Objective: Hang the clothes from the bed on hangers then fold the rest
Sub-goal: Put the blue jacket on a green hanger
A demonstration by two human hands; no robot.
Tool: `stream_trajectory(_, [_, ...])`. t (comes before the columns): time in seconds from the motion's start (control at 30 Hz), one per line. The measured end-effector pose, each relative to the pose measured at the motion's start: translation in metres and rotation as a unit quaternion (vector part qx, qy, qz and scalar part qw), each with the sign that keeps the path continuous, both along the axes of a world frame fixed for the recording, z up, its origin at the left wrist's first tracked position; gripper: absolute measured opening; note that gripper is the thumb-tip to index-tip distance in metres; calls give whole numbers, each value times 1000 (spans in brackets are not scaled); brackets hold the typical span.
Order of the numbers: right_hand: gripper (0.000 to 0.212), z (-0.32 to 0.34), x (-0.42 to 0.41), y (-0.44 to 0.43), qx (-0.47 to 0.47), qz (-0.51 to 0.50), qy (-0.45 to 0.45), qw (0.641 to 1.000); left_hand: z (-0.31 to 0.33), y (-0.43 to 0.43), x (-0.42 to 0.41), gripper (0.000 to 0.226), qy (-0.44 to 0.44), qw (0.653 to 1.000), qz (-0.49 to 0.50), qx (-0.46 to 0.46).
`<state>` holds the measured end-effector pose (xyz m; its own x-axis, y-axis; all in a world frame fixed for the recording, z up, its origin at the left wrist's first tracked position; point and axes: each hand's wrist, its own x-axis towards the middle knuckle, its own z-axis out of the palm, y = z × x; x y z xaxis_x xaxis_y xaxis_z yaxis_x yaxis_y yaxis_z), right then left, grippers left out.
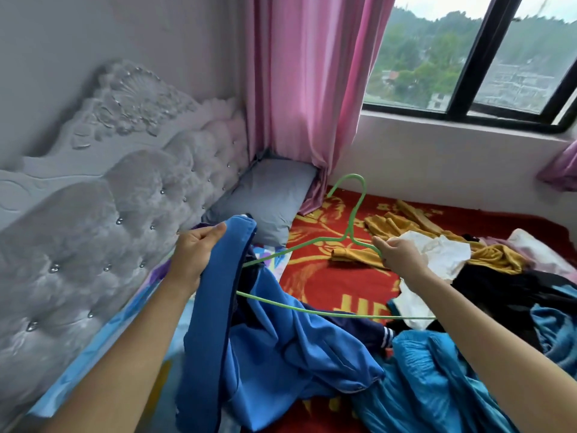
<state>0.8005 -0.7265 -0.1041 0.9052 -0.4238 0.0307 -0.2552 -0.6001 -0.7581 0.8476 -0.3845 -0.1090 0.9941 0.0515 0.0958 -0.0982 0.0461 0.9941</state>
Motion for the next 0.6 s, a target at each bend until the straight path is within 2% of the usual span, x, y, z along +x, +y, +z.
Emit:
stream_trajectory(0.07, [55,0,1,11,19,-9,-5,1000,5,-13,-7,32,-28,999,-30,23])
stream_trajectory(0.13, [54,0,2,22,59,-19,-17,998,9,-31,-16,22,-58,995,-63,54])
stream_trajectory(0.2, [51,-3,-1,34,107,-37,-24,993,8,-49,-23,27,-99,981,-89,138])
stream_trajectory(0.27, [46,-10,-4,42,185,-60,-31,980,5,-60,-25,40,-169,948,-94,252])
stream_trajectory(0.3, [43,-14,-7,45,223,-67,-35,972,6,-62,-25,43,-229,912,-71,333])
stream_trajectory(0.37, [41,-21,-11,46,262,-72,-45,961,14,-58,-25,40,-364,791,4,492])
stream_trajectory(0.4, [44,-23,-13,45,270,-71,-54,959,18,-54,-23,35,-409,732,35,543])
stream_trajectory(0.43, [47,-25,-14,45,275,-73,-62,957,21,-49,-20,33,-422,698,51,577])
stream_trajectory(0.47, [49,-25,-15,44,282,-76,-68,954,23,-44,-15,35,-396,699,43,594])
stream_trajectory(0.53, [49,-23,-14,44,295,-76,-74,949,22,-37,1,51,-305,746,9,592])
stream_trajectory(0.57, [48,-21,-12,46,297,-71,-73,949,19,-32,8,60,-253,757,-12,602])
stream_trajectory(0.6, [47,-18,-11,47,295,-67,-73,950,21,-29,14,63,-217,752,-38,621])
